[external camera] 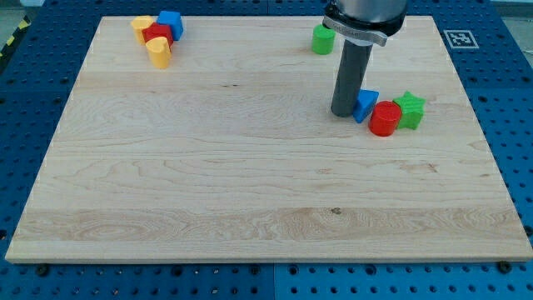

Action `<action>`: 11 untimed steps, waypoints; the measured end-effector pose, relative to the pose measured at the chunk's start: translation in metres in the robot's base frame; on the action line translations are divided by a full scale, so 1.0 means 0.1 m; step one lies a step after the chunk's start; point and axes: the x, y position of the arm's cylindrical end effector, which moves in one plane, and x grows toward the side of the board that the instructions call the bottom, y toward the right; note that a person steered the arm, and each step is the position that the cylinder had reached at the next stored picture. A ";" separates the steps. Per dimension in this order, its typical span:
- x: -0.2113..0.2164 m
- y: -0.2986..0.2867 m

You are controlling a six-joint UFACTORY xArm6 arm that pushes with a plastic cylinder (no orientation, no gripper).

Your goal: Push the green circle top to the blue triangle

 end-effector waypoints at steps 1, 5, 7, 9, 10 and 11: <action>-0.15 -0.04; -2.08 -0.84; -1.84 -0.17; -1.56 -0.16; -1.48 -0.15; -1.41 -0.14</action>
